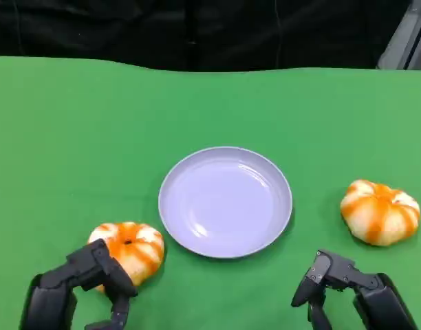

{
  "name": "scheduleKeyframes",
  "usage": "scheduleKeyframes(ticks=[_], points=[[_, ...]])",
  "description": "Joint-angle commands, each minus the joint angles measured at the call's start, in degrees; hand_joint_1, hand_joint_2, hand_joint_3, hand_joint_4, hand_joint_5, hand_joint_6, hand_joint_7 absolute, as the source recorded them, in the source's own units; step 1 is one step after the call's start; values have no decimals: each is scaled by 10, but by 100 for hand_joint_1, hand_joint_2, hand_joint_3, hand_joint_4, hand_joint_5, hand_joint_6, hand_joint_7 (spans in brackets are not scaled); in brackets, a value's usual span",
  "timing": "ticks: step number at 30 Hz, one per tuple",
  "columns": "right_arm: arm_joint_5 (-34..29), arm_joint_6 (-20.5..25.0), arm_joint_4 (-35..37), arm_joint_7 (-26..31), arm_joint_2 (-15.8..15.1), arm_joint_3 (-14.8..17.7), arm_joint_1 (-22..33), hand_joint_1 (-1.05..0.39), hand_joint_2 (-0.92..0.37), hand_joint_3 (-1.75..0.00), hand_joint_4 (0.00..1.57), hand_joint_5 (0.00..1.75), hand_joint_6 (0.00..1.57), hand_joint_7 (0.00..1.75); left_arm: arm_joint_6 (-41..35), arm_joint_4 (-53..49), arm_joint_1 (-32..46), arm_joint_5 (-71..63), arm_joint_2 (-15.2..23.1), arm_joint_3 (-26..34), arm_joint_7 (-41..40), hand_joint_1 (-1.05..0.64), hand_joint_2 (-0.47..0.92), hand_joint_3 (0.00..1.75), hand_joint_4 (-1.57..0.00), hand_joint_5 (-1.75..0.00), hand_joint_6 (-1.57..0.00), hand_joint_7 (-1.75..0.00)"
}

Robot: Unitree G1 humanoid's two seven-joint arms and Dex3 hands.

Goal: Grasp the bread from the table and place it into the plate.

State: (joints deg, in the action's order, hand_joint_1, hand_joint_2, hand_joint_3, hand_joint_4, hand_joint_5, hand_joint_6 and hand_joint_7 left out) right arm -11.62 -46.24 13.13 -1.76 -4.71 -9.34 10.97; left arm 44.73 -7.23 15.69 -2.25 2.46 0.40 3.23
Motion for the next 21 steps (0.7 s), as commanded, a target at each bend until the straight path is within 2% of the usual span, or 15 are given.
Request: scheduleKeyframes(ticks=[1,3,4,5,9,10,13,16,21], points=[[4,-1,-3,1,-5,4,1,-40,-40,-146,71,175,65,157,4,8,6,6,-2,9,-9,-3,50,114,-77,-150,-79,-129],[8,2,-5,-2,-5,3,3,-40,-40,-146,71,175,65,157,2,12,7,2,-3,10,-10,-5,60,92,-73,-140,-77,-115],[9,3,-6,-3,-5,2,4,-40,-40,-145,71,175,65,157,1,14,8,0,-4,11,-10,-7,67,77,-70,-133,-75,-102],[12,4,-8,-4,-5,1,5,-40,-40,-145,71,175,65,157,2,16,7,-19,-3,15,-18,-8,69,70,-69,-130,-75,-97],[5,3,-11,0,-4,2,7,-39,-42,-142,72,175,65,157,-23,41,13,-95,1,24,-44,-20,66,57,-63,-108,-69,-67],[3,3,-11,1,-3,2,7,-39,-42,-143,72,175,65,157,-37,55,17,-109,1,25,-47,-25,71,46,-60,-98,-68,-54],[2,6,-13,1,0,1,8,-39,-41,-144,72,175,65,157,-73,92,24,-149,4,27,-56,-30,81,20,-58,-79,-64,-31],[4,8,-11,0,2,-1,7,-41,-41,-143,73,175,65,158,-100,123,27,-193,11,28,-67,-33,83,11,-53,-74,-61,-20],[5,10,-9,1,6,-3,4,-41,-41,-143,72,175,65,157,-168,183,33,-281,25,27,-76,-43,82,5,-47,-71,-59,-14]])
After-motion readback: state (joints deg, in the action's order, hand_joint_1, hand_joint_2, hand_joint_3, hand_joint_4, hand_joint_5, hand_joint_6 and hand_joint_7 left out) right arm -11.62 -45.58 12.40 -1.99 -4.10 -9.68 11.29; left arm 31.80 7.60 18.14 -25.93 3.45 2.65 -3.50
